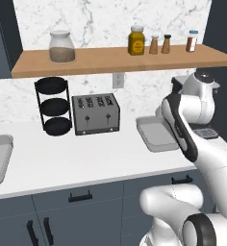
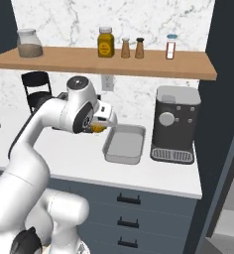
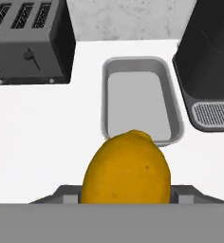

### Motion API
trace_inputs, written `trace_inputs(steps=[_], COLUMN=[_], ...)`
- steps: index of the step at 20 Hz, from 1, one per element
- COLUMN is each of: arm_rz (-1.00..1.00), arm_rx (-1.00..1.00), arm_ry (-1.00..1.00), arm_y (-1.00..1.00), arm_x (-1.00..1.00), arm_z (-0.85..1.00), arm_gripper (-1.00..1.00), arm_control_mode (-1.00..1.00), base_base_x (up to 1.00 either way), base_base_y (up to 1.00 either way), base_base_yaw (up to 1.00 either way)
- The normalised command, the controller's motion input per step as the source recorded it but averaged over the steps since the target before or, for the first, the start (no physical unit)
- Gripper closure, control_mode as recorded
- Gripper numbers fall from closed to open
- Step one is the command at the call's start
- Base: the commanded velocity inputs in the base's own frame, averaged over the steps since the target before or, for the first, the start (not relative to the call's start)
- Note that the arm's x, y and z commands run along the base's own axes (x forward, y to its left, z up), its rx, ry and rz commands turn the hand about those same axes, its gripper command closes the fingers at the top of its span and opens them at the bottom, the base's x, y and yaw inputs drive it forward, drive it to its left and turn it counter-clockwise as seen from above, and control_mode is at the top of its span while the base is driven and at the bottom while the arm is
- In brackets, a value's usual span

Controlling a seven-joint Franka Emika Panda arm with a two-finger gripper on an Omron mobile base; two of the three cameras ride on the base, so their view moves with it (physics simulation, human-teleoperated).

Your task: Place one lemon and one chicken drumstick in each tupperware on the nearby counter, to pack two identical lunches.

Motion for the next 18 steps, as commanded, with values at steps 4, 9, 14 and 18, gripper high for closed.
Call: trace_inputs(steps=[4,9,14,18], arm_rz=[0.0,0.0,0.0,0.0], arm_rx=[0.0,0.0,0.0,0.0], arm_ry=[0.57,0.12,-0.07,0.01], arm_y=[-0.02,0.0,0.0,-0.02], arm_x=[0.42,0.47,0.98,1.0], arm_z=[-1.0,-0.79,-0.71,-0.84], arm_gripper=[1.0,1.0,1.0,1.0], arm_control_mode=[-1.0,-1.0,-1.0,-1.0], base_base_x=[0.0,0.0,0.0,0.0], base_base_y=[0.0,0.0,0.0,0.0], base_base_yaw=[0.0,0.0,0.0,0.0])
